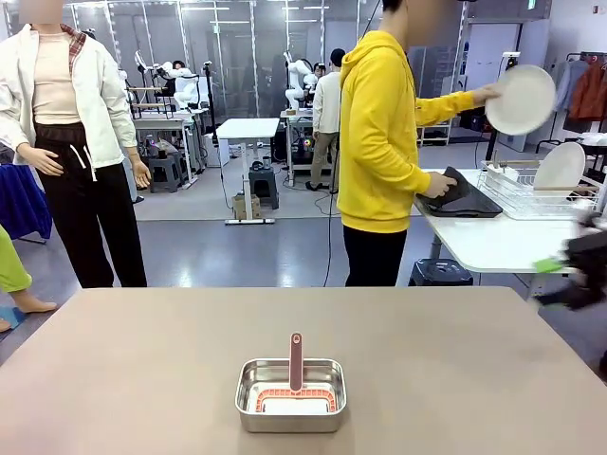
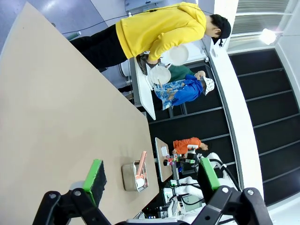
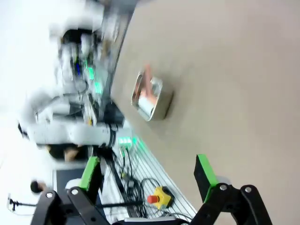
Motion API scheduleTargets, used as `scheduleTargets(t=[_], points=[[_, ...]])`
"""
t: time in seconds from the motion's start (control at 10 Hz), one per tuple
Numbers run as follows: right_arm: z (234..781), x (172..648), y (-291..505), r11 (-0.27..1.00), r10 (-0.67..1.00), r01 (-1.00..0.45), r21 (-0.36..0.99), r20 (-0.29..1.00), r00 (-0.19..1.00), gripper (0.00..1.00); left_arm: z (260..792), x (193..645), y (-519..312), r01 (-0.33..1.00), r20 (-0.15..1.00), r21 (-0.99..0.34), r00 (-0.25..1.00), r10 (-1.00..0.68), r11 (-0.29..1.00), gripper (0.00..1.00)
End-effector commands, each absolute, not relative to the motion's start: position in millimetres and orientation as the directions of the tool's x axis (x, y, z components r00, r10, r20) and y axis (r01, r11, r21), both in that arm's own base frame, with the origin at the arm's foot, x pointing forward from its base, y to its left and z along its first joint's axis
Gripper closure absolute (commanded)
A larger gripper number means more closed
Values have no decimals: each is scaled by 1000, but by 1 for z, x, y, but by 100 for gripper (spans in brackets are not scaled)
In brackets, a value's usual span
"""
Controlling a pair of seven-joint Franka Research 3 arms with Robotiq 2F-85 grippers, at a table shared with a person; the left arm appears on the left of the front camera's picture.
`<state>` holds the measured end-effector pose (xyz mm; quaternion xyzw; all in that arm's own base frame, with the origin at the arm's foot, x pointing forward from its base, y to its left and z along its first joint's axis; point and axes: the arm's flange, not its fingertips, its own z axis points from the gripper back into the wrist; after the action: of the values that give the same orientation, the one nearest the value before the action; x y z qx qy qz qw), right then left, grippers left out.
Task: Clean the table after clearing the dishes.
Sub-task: Place the Lint Roller back on top of the Airtight Container.
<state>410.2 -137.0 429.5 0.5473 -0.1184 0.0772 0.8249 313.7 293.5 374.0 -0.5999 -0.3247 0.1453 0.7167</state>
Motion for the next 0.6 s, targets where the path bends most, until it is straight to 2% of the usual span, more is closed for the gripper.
scheduleTargets(t=[0.0, 0.2, 0.3, 0.4, 0.5], points=[[417, 380, -200, 221, -631, 21, 975, 126, 765, 0, 380, 312, 297, 176, 278, -959, 751, 599, 223, 0], [409, 357, -227, 213, -699, 84, 974, 92, 709, 0, 380, 312, 297, 176, 278, -959, 751, 599, 223, 0], [416, 363, -222, 265, -716, 97, 959, 129, 686, 0, 380, 312, 297, 176, 278, -959, 751, 599, 223, 0], [435, 381, -200, 354, -689, 53, 934, 222, 690, 0, 380, 312, 297, 176, 278, -959, 751, 599, 223, 0], [399, 345, -266, 274, -612, 76, 959, 113, 783, 0, 380, 312, 297, 176, 278, -959, 751, 599, 223, 0]])
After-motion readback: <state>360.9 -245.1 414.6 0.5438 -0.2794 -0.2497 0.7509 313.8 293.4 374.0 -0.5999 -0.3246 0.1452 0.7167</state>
